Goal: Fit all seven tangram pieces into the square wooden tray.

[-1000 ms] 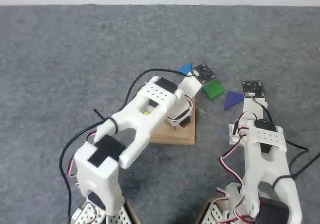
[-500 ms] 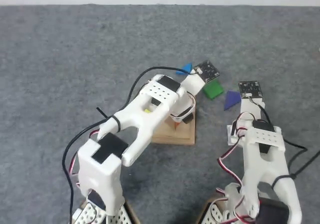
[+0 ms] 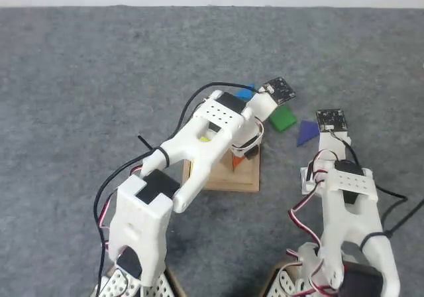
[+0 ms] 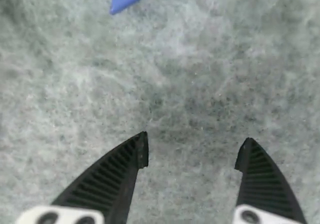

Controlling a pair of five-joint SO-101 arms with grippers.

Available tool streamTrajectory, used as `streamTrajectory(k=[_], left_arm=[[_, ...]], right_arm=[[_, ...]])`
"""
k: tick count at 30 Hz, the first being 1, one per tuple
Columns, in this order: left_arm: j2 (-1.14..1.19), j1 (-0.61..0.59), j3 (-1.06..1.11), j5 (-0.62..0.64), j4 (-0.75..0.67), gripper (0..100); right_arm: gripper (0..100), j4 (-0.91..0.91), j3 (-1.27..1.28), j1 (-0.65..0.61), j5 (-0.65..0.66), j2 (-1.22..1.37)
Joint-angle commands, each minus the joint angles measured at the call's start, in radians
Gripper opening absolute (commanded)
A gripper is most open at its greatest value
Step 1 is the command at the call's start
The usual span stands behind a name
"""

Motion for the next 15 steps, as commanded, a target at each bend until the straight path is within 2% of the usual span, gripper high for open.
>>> streamTrajectory(k=[1, 7, 15], left_arm=[[0.009, 0.044, -0.036, -0.003, 0.058, 23], [0.012, -0.009, -0.059, -0.003, 0.13, 23], [0.014, -0.12, -0.062, -0.057, 0.083, 23]], right_arm=[[29.2, -0.019, -0.008, -0.012, 0.009, -0.03], [29.2, -0.019, -0.008, -0.012, 0.009, -0.03], [29.2, -0.019, -0.008, -0.012, 0.009, -0.03]])
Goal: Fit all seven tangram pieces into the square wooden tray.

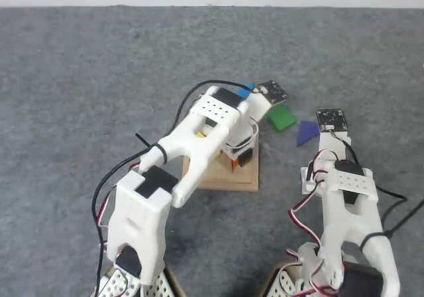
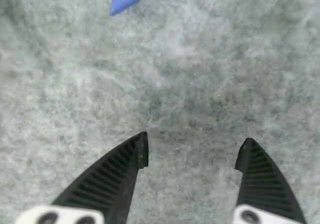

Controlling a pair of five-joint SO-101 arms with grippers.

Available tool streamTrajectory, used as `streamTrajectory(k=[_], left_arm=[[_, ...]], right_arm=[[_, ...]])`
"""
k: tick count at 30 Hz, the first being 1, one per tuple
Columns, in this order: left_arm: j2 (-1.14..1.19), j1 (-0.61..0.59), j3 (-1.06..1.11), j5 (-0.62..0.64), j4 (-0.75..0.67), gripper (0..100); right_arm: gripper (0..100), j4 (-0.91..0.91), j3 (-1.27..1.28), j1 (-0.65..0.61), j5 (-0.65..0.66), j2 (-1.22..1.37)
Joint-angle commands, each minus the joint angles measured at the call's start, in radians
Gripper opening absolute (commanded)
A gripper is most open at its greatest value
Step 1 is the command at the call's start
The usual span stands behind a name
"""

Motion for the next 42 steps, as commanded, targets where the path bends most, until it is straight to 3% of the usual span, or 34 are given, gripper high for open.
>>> streamTrajectory(k=[1, 17, 29, 36, 42], left_arm=[[-0.006, -0.043, -0.021, -0.029, -0.029, 23], [0.049, 0.075, -0.039, -0.028, -0.095, 23], [0.319, 0.068, -0.427, -0.032, 0.25, 22], [0.443, 0.064, -0.613, -0.008, 0.361, 11], [0.465, 0.066, -0.745, 0.044, 0.37, 1]], right_arm=[[29.2, -0.019, -0.008, -0.012, 0.009, -0.03], [29.2, -0.019, -0.006, -0.013, 0.009, -0.03], [29.2, -0.019, -0.006, -0.013, 0.009, -0.03], [29.2, -0.019, -0.006, -0.013, 0.009, -0.03], [29.2, -0.019, -0.006, -0.013, 0.009, -0.03]])
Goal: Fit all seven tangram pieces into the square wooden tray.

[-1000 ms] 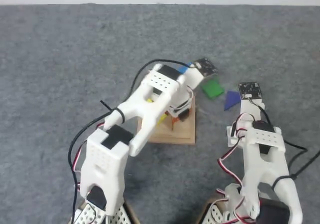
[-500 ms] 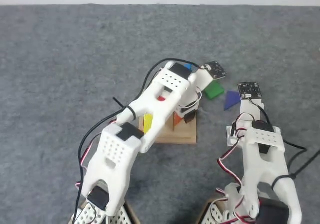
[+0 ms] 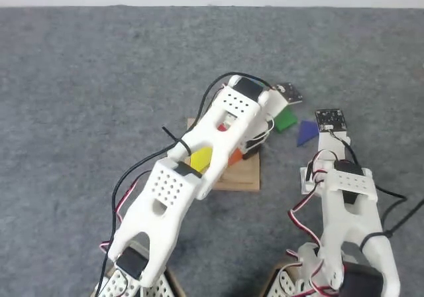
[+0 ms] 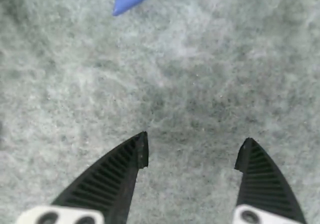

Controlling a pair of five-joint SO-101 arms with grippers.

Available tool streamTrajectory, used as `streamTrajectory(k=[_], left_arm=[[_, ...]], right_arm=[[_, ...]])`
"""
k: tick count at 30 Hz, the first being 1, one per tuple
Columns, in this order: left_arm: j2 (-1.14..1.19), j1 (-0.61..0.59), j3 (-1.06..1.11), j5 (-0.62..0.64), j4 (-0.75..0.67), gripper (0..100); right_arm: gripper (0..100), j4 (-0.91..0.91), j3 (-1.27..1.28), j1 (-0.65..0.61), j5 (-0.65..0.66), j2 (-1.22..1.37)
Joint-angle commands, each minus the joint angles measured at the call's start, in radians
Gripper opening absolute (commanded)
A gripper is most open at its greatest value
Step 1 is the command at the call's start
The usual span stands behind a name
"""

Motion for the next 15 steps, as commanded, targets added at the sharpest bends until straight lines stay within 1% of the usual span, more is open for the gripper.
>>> streamTrajectory(k=[1, 5, 9, 12, 15], left_arm=[[0.025, -0.002, -0.091, 0.028, 0.006, 1], [0.025, 0.003, -0.211, 0.04, 0.06, 1], [0.002, -0.017, -0.309, 0.074, 0.064, 1], [-0.08, -0.021, -0.274, 0.075, 0.064, 1], [-0.184, -0.023, -0.18, 0.075, 0.064, 1]], right_arm=[[29.2, -0.019, -0.006, -0.007, 0.009, -0.03], [29.2, -0.019, -0.006, -0.007, 0.009, -0.03], [29.2, -0.019, -0.006, -0.007, 0.009, -0.03], [29.2, -0.019, -0.006, -0.007, 0.009, -0.03], [29.2, -0.019, -0.006, -0.007, 0.009, -0.031]])
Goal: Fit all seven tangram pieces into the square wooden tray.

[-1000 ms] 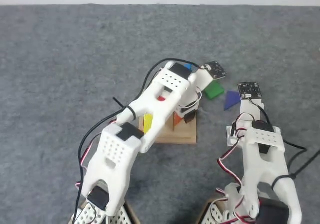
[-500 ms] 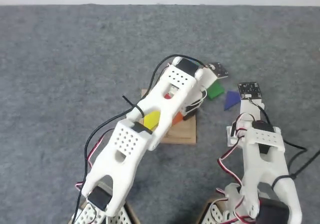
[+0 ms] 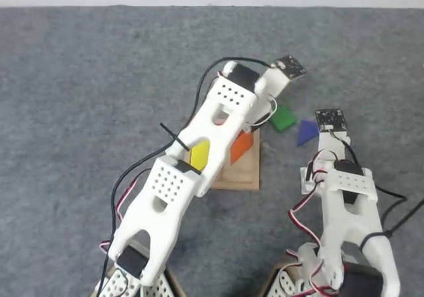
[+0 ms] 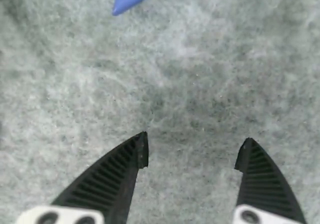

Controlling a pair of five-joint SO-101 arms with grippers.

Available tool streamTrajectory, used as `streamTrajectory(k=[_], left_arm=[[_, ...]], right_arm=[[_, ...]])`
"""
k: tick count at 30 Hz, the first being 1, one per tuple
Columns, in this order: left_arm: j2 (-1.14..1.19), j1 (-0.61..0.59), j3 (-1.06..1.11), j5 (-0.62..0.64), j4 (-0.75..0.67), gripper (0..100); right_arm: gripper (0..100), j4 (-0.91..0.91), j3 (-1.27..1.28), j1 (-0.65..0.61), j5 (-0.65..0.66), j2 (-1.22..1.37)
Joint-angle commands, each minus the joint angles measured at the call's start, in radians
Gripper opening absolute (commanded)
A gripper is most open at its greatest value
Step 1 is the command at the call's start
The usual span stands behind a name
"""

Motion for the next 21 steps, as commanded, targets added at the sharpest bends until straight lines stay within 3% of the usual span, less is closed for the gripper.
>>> streamTrajectory(k=[1, 5, 10, 21], left_arm=[[-0.186, -0.005, 0.074, 0.011, 0.02, 1], [-0.295, -0.014, 0.208, 0.009, 0.015, 2], [-0.315, -0.023, 0.355, 0.035, 0.006, 16], [-0.307, -0.018, 0.582, 0.023, -0.265, 18]], right_arm=[[29.2, -0.019, -0.008, -0.007, 0.009, -0.031], [29.2, -0.019, -0.008, -0.007, 0.009, -0.031], [29.2, -0.019, -0.008, -0.007, 0.009, -0.031], [29.2, -0.019, -0.008, -0.007, 0.009, -0.031]])
